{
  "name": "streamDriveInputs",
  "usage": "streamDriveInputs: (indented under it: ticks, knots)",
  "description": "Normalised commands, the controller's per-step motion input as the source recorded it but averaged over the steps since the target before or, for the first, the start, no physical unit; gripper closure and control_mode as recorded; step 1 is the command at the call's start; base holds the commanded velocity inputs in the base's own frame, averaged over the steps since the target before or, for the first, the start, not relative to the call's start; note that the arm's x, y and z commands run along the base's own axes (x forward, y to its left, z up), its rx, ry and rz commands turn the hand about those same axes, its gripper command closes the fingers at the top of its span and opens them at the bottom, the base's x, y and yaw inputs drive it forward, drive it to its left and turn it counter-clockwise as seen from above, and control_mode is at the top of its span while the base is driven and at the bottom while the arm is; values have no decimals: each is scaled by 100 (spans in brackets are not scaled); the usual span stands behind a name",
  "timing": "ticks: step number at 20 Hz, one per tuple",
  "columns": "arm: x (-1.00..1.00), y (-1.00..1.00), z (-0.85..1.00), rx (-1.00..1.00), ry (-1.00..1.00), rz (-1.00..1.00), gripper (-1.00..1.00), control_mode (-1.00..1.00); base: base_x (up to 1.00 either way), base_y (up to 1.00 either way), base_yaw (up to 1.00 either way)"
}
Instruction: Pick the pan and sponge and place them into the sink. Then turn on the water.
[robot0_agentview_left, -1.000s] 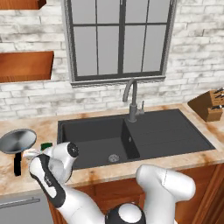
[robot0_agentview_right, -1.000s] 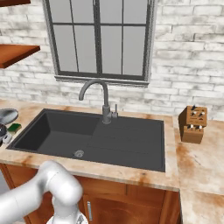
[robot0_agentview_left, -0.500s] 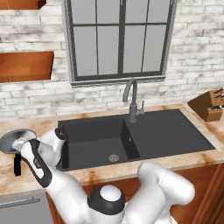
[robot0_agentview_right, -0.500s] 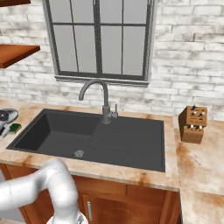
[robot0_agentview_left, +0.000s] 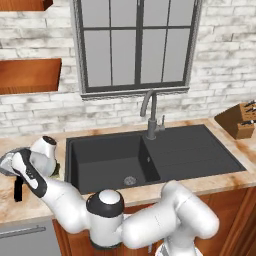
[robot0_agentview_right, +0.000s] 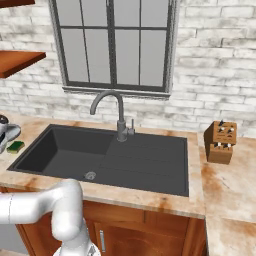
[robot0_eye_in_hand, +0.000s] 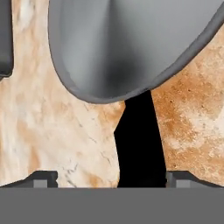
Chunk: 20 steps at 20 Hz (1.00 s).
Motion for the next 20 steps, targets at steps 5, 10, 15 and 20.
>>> streamDriveInputs:
  ticks: [5, 10, 15, 20]
  knots:
    - [19, 51, -42, -18, 17, 14, -100, -100, 0, 0, 0]
    - [1, 52, -64, -26, 14, 12, -100, -100, 0, 0, 0]
    - [-6, 51, -85, -30, 7, 10, -100, -100, 0, 0, 0]
    - [-22, 47, -90, -30, 0, 9, -100, -100, 0, 0, 0]
